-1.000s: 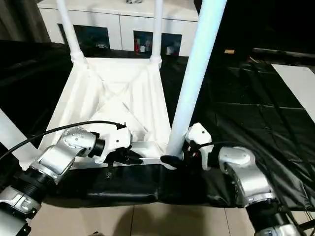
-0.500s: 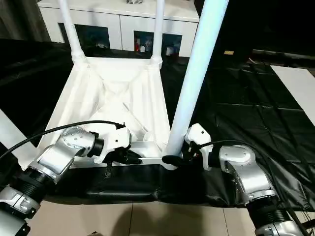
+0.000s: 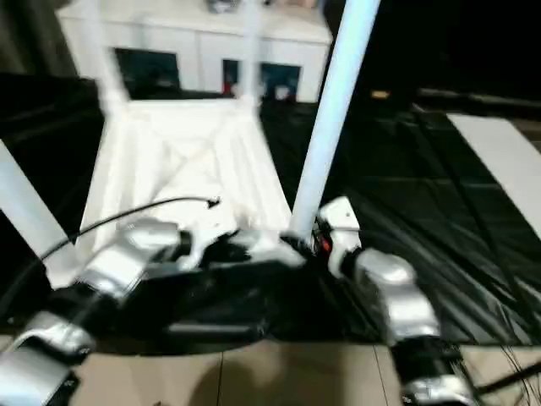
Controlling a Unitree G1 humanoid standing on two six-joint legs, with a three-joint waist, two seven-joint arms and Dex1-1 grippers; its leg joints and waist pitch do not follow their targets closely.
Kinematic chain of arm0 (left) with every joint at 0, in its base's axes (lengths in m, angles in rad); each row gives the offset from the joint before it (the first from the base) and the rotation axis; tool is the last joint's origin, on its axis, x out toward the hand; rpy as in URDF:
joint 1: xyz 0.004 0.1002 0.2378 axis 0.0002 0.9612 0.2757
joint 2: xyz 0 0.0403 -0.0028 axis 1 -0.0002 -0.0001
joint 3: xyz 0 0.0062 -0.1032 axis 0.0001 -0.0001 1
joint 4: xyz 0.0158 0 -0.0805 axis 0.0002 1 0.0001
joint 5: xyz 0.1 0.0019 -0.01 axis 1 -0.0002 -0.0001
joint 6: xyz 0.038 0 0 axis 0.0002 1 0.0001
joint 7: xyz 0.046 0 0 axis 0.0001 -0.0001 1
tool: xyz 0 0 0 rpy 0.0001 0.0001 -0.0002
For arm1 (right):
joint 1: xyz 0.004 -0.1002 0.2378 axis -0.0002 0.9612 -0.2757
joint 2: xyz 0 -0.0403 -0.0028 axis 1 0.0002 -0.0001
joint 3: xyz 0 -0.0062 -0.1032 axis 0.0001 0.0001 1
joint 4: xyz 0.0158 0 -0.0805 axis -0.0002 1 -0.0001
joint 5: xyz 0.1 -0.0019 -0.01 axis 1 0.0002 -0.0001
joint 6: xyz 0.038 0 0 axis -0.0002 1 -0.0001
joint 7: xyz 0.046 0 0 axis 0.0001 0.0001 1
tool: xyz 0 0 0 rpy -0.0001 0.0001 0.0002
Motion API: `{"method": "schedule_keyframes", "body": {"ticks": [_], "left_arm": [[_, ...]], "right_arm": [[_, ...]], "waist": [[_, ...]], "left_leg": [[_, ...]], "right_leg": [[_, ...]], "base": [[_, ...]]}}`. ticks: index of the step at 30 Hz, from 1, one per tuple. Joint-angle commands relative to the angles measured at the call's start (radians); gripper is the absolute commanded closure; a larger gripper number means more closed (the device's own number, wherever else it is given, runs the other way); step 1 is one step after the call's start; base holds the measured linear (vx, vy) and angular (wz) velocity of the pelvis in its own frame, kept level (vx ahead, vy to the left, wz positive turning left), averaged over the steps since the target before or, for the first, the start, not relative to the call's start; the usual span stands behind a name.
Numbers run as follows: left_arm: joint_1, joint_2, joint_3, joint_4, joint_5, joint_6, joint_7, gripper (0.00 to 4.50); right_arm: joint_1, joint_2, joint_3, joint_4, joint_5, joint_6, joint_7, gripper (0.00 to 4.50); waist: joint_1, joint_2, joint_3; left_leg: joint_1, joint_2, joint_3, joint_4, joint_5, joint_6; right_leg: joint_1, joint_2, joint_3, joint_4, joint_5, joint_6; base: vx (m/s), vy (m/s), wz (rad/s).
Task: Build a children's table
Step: Rotate leg to tighten
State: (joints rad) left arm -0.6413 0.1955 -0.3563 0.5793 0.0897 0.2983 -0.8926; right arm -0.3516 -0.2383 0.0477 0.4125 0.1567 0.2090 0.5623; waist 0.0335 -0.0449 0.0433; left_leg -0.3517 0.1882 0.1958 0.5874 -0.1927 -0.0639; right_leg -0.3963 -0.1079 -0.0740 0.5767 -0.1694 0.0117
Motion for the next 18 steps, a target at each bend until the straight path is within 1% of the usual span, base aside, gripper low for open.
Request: {"method": "schedule_keyframes", "body": {"ticks": [1,2,3,4,5,6,7,8,9,10,11,12,13,14,15,16,17,18], "left_arm": [[-0.051,-0.075,0.066,0.069,-0.005,0.064,0.215,4.5],[-0.07,-0.127,0.087,0.1,-0.004,0.081,0.301,4.5],[-0.076,-0.143,0.093,0.109,0.0,0.082,0.331,4.5],[-0.079,-0.153,0.091,0.115,0.004,0.08,0.342,4.5],[-0.086,-0.173,0.086,0.127,0.013,0.076,0.361,4.5],[-0.093,-0.194,0.081,0.14,0.027,0.06,0.387,4.5],[-0.093,-0.194,0.081,0.14,0.027,0.06,0.387,4.5],[-0.095,-0.203,0.07,0.143,0.038,0.035,0.393,4.5],[-0.094,-0.202,0.064,0.141,0.042,0.026,0.39,4.5],[-0.092,-0.2,0.056,0.137,0.047,0.012,0.384,4.5],[-0.088,-0.191,0.045,0.131,0.055,0.007,0.37,4.5],[-0.086,-0.186,0.039,0.129,0.06,0.005,0.361,4.5],[-0.084,-0.178,0.034,0.129,0.063,0.0,0.349,4.5],[-0.083,-0.164,0.023,0.129,0.07,-0.014,0.329,4.5],[-0.083,-0.157,0.016,0.131,0.074,-0.024,0.319,4.5],[-0.082,-0.147,0.014,0.132,0.075,-0.029,0.309,4.5],[-0.082,-0.147,0.014,0.132,0.075,-0.029,0.309,4.5],[-0.082,-0.137,0.012,0.135,0.08,-0.044,0.292,4.5]], "right_arm": [[0.011,0.096,0.04,0.078,-0.039,0.075,-0.141,2.43],[-0.011,0.161,0.03,0.114,-0.055,0.084,-0.253,2.44],[-0.018,0.181,0.026,0.127,-0.061,0.084,-0.285,2.44],[-0.026,0.199,0.016,0.138,-0.058,0.08,-0.315,2.45],[-0.041,0.236,-0.004,0.158,-0.051,0.071,-0.373,2.46],[-0.06,0.274,-0.022,0.181,-0.051,0.064,-0.431,2.46],[-0.06,0.274,-0.022,0.181,-0.051,0.064,-0.431,2.46],[-0.079,0.299,-0.035,0.202,-0.047,0.039,-0.458,2.47],[-0.082,0.305,-0.037,0.204,-0.042,0.031,-0.452,2.47],[-0.086,0.312,-0.04,0.207,-0.033,0.018,-0.44,2.47],[-0.086,0.31,-0.031,0.197,-0.036,-0.004,-0.414,2.47],[-0.084,0.308,-0.025,0.19,-0.041,-0.018,-0.398,2.47],[-0.08,0.295,-0.011,0.175,-0.064,-0.047,-0.391,1.93],[-0.073,0.282,-0.004,0.154,-0.079,-0.072,-0.388,1.93],[-0.068,0.276,-0.002,0.143,-0.09,-0.088,-0.393,1.8],[-0.06,0.259,-0.002,0.121,-0.107,-0.104,-0.405,1.75],[-0.06,0.259,-0.002,0.121,-0.107,-0.104,-0.405,1.75],[-0.051,0.241,-0.008,0.1,-0.125,-0.121,-0.422,1.58]], "waist": [[-0.011,0.006,-0.039],[-0.016,0.012,-0.037],[-0.023,0.008,-0.038],[-0.023,0.008,-0.037],[-0.031,0.021,-0.033],[-0.041,0.03,-0.03],[-0.045,0.037,-0.029],[-0.052,0.041,-0.025],[-0.053,0.04,-0.028],[-0.051,0.029,-0.03],[-0.052,0.022,-0.028],[-0.054,0.023,-0.027],[-0.056,0.021,-0.026],[-0.054,0.025,-0.027],[-0.057,0.026,-0.028],[-0.059,0.026,-0.028],[-0.06,0.029,-0.029],[-0.066,0.028,-0.03]], "left_leg": [[0.01,0.035,-0.04,-0.087,-0.471,-0.031],[0.015,0.034,-0.046,-0.086,-0.505,-0.041],[0.017,0.032,-0.05,-0.085,-0.536,-0.041],[0.019,0.033,-0.052,-0.086,-0.545,-0.037],[0.027,0.038,-0.057,-0.091,-0.585,-0.033],[0.034,0.041,-0.064,-0.097,-0.646,-0.037],[0.036,0.045,-0.068,-0.103,-0.677,-0.041],[0.031,0.056,-0.073,-0.124,-0.744,-0.048],[0.027,0.06,-0.073,-0.13,-0.757,-0.051],[0.036,0.05,-0.067,-0.123,-0.741,-0.05],[0.052,0.033,-0.059,-0.098,-0.697,-0.041],[0.046,0.028,-0.061,-0.09,-0.651,-0.024],[0.041,0.029,-0.061,-0.091,-0.639,-0.019],[0.035,0.034,-0.064,-0.094,-0.635,-0.019],[0.027,0.038,-0.067,-0.1,-0.638,-0.022],[0.017,0.04,-0.072,-0.105,-0.634,-0.028],[0.01,0.042,-0.075,-0.108,-0.632,-0.034],[0.004,0.043,-0.077,-0.112,-0.635,-0.043]], "right_leg": [[0.014,-0.046,0.019,-0.109,-0.652,-0.072],[0.009,-0.043,0.01,-0.116,-0.673,-0.064],[0.014,-0.043,-0.003,-0.125,-0.694,-0.046],[0.018,-0.044,-0.009,-0.13,-0.693,-0.042],[0.019,-0.045,-0.024,-0.141,-0.674,-0.04],[0.025,-0.04,-0.045,-0.152,-0.64,-0.036],[0.029,-0.037,-0.049,-0.148,-0.604,-0.04],[0.045,-0.032,-0.052,-0.13,-0.539,-0.048],[0.054,-0.034,-0.044,-0.118,-0.505,-0.056],[0.041,-0.045,-0.034,-0.128,-0.521,-0.066],[0.017,-0.057,-0.042,-0.161,-0.62,-0.056],[0.024,-0.064,-0.051,-0.17,-0.676,-0.035],[0.028,-0.064,-0.056,-0.173,-0.687,-0.025],[0.034,-0.065,-0.06,-0.17,-0.683,-0.014],[0.039,-0.067,-0.062,-0.162,-0.659,-0.018],[0.047,-0.07,-0.06,-0.155,-0.647,-0.019],[0.052,-0.072,-0.056,-0.15,-0.637,-0.023],[0.05,-0.072,-0.051,-0.143,-0.618,-0.036]], "base": [[0.0,0.0,0.0],[0.0,0.0,0.0],[0.0,0.0,0.0],[0.0,0.0,0.0],[0.0,0.0,0.0],[0.0,0.0,0.0],[0.0,0.0,0.0],[0.0,0.0,0.0],[0.0,0.0,0.0],[0.0,0.0,0.0],[0.0,0.0,0.0],[0.0,0.0,0.0],[0.0,0.0,0.0],[0.0,0.0,0.0],[0.0,0.0,0.0],[0.0,0.0,0.0],[0.0,0.0,0.0],[0.0,0.0,0.0]]}}
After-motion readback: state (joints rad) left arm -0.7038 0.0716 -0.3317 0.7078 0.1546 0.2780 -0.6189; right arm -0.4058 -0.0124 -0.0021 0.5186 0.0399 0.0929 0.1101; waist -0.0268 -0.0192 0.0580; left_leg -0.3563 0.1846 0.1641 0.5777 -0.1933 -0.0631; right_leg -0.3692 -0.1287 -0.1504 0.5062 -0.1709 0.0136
